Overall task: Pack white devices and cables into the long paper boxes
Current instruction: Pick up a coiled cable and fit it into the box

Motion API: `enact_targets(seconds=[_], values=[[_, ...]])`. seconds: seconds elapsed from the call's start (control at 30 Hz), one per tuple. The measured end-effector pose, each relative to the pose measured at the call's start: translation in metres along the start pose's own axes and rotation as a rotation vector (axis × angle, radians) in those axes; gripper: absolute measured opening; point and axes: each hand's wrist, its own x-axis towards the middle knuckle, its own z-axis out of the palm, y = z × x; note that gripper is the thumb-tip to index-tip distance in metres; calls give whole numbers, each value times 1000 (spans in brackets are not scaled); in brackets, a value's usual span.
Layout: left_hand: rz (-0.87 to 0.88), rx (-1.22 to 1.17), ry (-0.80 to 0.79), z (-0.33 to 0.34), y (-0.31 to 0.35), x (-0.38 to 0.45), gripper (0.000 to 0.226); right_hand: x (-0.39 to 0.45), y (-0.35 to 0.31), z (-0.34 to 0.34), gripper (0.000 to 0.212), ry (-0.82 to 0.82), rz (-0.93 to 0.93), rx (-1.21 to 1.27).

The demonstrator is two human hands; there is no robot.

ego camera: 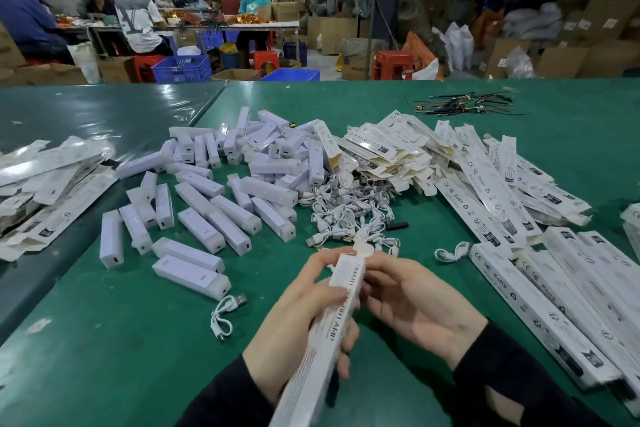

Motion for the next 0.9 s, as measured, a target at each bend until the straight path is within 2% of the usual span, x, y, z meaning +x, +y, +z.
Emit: enact_targets(seconds=[0.17,0.37,0.5,0.9], values=[[10,76,-53,-3,-1,0,35,-1,-1,0,20,-33,-33,-116],[59,123,-31,-3,-5,1,12,-2,-2,2,36,-60,17,-34],[87,138,-6,1,-12,0,14,-5,-3,2,36,-23,-10,-92],[93,125,-5,-1,-10,0,24,-7,-3,5,33,-79,-22,-118]])
